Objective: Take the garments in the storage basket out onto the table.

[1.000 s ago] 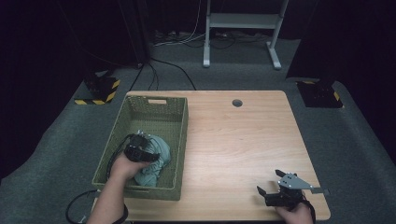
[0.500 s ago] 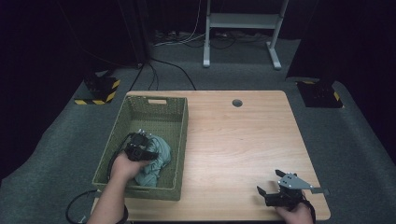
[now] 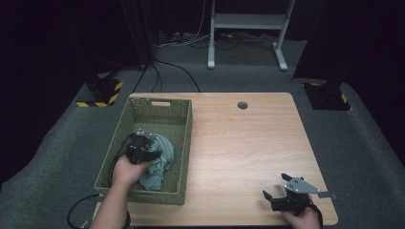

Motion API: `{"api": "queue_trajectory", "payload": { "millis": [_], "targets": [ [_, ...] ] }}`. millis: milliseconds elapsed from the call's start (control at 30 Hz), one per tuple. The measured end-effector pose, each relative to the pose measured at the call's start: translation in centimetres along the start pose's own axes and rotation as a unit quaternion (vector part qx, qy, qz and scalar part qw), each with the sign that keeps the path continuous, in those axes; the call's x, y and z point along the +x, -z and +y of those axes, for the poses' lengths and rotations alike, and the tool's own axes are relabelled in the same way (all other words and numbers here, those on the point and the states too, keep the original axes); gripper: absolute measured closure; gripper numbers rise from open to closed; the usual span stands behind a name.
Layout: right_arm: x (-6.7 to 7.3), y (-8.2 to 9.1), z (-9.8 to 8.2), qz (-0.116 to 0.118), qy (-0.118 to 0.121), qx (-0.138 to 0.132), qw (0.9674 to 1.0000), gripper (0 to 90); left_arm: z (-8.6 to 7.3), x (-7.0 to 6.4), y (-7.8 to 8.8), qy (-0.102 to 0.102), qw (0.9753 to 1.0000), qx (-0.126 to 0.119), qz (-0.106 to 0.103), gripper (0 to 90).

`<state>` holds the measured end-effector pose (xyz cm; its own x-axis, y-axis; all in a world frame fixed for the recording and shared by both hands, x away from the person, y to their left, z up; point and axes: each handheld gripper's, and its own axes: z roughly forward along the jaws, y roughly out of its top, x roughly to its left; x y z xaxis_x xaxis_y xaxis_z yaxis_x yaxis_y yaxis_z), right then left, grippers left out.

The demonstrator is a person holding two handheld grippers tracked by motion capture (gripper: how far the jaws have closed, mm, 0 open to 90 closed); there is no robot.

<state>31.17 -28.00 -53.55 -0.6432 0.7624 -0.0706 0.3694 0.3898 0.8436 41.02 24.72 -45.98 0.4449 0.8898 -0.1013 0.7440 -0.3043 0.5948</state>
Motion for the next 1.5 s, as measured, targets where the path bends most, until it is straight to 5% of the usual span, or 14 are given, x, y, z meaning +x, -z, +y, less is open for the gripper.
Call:
{"api": "queue_trajectory", "payload": {
  "millis": [267,600,900,1267,1400,1500],
  "targets": [
    [0.0,0.0,0.0,-0.001,0.000,0.000,1.0000,1.5,0.0,0.0,1.3,-0.002,0.9982,-0.058,0.013,59.5],
    [0.0,0.0,0.0,-0.002,-0.001,-0.001,1.0000,1.5,-0.3,-0.3,2.9,-0.011,0.9903,-0.134,0.034,59.5],
    [-0.1,0.0,0.0,0.000,-0.004,-0.002,1.0000,1.5,-0.6,-0.7,4.3,-0.025,0.9788,-0.197,0.051,59.5],
    [0.0,0.0,0.0,-0.001,-0.001,-0.001,1.0000,1.5,-1.2,-1.2,5.6,-0.043,0.9615,-0.265,0.061,59.4],
    [0.0,0.0,0.0,0.000,0.001,0.001,1.0000,1.5,-1.6,-1.5,6.2,-0.054,0.9530,-0.290,0.068,59.3],
    [0.0,0.0,0.0,0.000,0.002,0.001,1.0000,1.5,-1.7,-1.6,6.3,-0.055,0.9498,-0.300,0.071,59.3]
  ]
}}
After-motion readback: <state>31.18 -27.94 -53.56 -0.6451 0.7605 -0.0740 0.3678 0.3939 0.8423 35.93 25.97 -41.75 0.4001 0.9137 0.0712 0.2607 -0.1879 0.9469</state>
